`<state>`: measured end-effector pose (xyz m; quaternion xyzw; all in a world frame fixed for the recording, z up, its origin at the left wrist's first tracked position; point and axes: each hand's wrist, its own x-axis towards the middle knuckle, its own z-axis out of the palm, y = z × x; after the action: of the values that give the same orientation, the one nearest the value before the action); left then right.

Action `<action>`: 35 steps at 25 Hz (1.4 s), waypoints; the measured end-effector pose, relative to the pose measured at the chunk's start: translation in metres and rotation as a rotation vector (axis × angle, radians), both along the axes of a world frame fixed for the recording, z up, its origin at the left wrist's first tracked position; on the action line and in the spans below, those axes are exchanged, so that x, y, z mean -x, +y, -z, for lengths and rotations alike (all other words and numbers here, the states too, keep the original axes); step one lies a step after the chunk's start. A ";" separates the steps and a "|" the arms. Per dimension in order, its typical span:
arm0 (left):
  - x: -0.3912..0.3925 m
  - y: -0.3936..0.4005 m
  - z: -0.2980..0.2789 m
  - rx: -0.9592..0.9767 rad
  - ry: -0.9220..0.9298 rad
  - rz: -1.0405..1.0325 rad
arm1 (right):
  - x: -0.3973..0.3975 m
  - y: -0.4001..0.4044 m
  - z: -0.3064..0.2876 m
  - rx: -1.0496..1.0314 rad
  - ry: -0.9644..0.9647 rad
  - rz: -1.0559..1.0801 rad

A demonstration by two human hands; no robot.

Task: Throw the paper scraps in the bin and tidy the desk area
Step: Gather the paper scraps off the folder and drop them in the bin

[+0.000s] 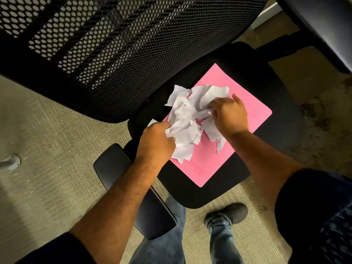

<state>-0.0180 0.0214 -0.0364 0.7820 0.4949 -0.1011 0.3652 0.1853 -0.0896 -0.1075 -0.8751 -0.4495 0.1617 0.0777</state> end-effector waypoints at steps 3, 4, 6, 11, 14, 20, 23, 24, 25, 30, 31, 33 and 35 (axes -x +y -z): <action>-0.001 -0.001 0.001 0.002 0.011 -0.007 | 0.006 0.003 -0.001 -0.006 -0.017 -0.007; 0.000 -0.001 0.001 0.006 0.016 -0.010 | 0.008 0.004 -0.002 0.017 -0.022 -0.024; 0.000 -0.002 0.002 0.017 0.024 -0.008 | 0.008 0.007 -0.004 0.076 -0.053 -0.073; 0.000 -0.001 0.005 0.045 0.036 -0.010 | -0.003 0.032 -0.015 0.246 -0.062 -0.196; 0.000 0.000 0.007 0.042 0.045 -0.013 | -0.012 0.052 -0.016 0.322 -0.029 -0.219; 0.000 0.001 0.010 0.032 0.043 -0.027 | -0.020 0.070 -0.012 0.317 0.041 -0.189; 0.000 0.001 0.012 0.031 0.041 -0.022 | -0.021 0.062 -0.008 0.254 0.035 -0.205; -0.001 0.002 0.012 0.031 0.042 -0.022 | -0.022 0.059 -0.007 0.233 0.037 -0.209; -0.001 0.002 0.013 0.030 0.042 -0.024 | -0.023 0.055 -0.007 0.210 0.042 -0.211; -0.003 0.000 0.014 0.012 0.040 0.004 | -0.023 0.042 -0.001 0.145 0.018 -0.161; -0.002 0.000 0.014 0.005 0.041 0.011 | -0.024 0.042 0.001 0.157 0.028 -0.133; -0.001 0.000 0.013 -0.013 0.041 0.021 | -0.026 0.043 0.003 0.174 0.069 -0.074; 0.000 0.000 0.013 -0.012 0.037 0.025 | -0.028 0.041 0.002 0.154 0.120 -0.004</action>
<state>-0.0176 0.0210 -0.0495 0.7882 0.4925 -0.1170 0.3501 0.2137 -0.0488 -0.1099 -0.8662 -0.4321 0.2482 0.0367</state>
